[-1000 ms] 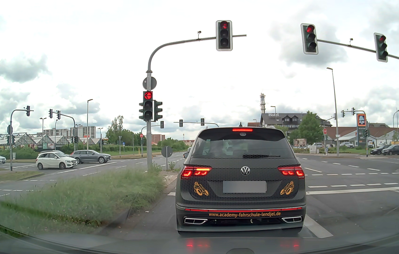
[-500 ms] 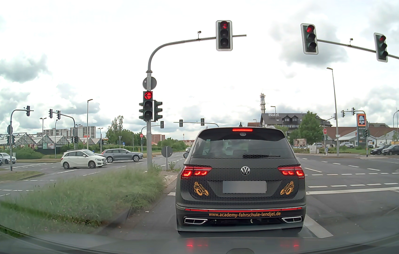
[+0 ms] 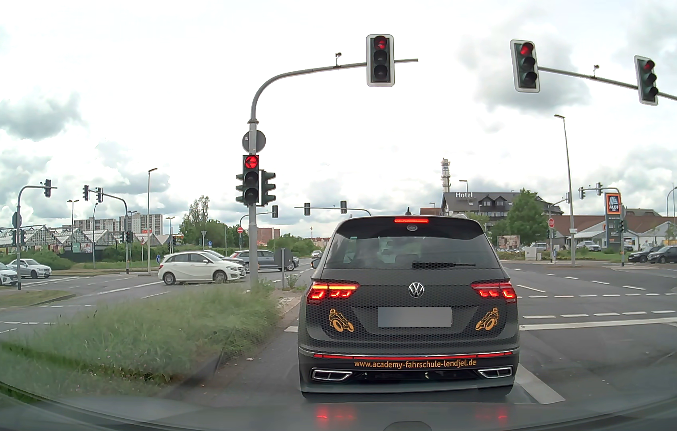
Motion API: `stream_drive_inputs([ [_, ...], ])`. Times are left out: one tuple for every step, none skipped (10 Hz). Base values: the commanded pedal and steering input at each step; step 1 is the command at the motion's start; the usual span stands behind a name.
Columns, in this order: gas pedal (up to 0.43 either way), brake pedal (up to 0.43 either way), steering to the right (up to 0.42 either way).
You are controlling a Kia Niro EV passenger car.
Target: Follow the waypoints while adhering to traffic rules and regulations
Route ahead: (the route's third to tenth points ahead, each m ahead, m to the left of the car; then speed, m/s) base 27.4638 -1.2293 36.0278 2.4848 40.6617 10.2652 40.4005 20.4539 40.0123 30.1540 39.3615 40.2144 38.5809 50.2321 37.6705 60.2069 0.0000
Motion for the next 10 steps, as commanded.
stream_drive_inputs([
  [0.0,0.256,0.005],
  [0.0,0.256,0.005],
  [0.0,0.256,0.005],
  [0.0,0.256,0.006],
  [0.0,0.262,0.005],
  [0.0,0.262,0.005],
  [0.0,0.262,0.005],
  [0.0,0.262,0.005],
  [0.0,0.256,0.005],
  [0.0,0.262,0.005],
])
